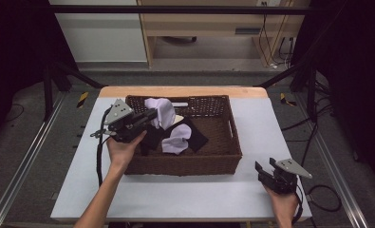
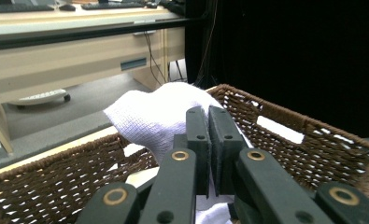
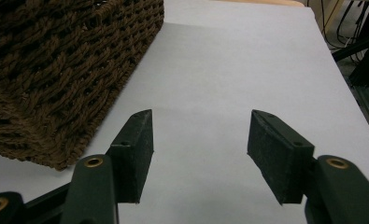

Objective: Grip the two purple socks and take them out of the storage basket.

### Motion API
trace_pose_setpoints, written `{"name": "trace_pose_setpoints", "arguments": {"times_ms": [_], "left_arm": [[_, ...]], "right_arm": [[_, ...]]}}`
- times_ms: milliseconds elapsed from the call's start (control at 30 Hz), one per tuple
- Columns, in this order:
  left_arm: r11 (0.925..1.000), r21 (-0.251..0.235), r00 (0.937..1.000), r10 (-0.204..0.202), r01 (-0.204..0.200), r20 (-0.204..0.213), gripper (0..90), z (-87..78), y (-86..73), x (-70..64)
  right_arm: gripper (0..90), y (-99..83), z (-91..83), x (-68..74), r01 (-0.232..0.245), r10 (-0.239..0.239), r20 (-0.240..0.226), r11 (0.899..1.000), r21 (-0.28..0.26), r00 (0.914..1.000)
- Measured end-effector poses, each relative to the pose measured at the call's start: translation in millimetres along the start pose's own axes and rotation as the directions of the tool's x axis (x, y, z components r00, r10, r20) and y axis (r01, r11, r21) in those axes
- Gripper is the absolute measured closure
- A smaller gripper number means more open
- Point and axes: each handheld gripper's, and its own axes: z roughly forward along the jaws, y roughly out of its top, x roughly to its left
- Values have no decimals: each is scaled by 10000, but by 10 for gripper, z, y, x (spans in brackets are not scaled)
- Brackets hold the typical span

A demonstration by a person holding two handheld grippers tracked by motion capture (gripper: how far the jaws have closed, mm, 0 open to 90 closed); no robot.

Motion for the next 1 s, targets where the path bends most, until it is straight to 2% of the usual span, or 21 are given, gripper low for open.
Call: {"name": "trace_pose_setpoints", "arguments": {"times_ms": [200, 567, 800, 1000], "left_arm": [[9991, -297, 9992, 299, -292, 252, 867, -240, 94, -112], [9941, -649, 9912, 929, -870, 939, 867, -578, 157, -344], [9917, -871, 9833, 1063, -941, 1481, 867, -743, 91, -486], [9918, -691, 9769, 1182, -1074, 1781, 867, -840, -46, -582]], "right_arm": [[411, -1, -3, -1, 54, -54, 1, 10000, -66, 10000], [420, -3, -9, -2, -8, 8, 31, 10000, 6, 10000], [449, -5, -10, 2, 27, -26, 28, 10000, -41, 10000], [454, -8, -14, -2, 33, -33, 46, 10000, -62, 10000]]}}
